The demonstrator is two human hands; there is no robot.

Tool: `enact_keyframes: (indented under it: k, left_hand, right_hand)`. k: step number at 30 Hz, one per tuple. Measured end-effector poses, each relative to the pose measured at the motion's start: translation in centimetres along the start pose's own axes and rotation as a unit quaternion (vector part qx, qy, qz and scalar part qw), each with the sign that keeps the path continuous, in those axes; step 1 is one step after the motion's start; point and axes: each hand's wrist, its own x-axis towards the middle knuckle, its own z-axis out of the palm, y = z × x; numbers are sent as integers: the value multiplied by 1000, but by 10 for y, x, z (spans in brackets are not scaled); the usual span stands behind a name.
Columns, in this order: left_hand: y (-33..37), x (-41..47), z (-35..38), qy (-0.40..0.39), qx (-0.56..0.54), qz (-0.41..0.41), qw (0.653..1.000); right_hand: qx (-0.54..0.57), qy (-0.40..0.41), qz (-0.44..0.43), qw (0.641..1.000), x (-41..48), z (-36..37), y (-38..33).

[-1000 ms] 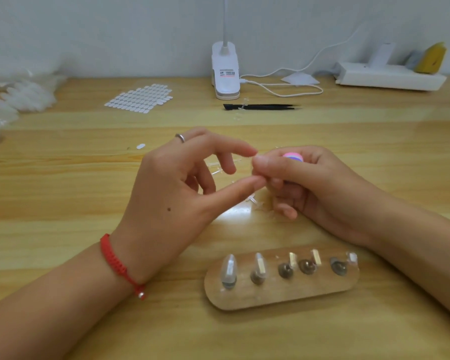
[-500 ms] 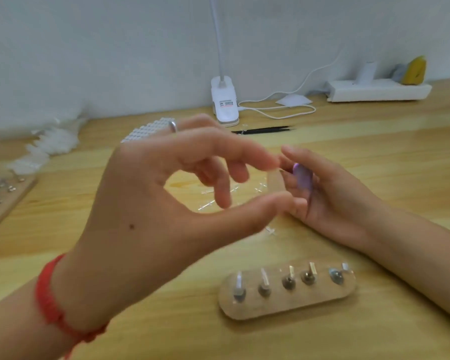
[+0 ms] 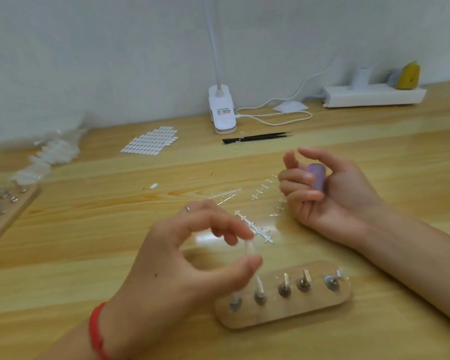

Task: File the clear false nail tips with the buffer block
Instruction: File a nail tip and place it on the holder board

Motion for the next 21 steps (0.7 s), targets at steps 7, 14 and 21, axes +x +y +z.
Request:
enact_keyframes:
  k: [7, 14, 21]
  left_hand:
    - [4, -11, 18, -29, 99, 24, 994]
    - [4, -11, 22, -15, 125, 33, 992]
    - [3, -12, 24, -22, 120, 20, 992]
  right_hand:
    - [-7, 19, -38, 999, -3, -3, -8]
    - [-40, 9, -42, 998, -3, -3, -6]
    - [-55, 6, -42, 998, -3, -2, -5]
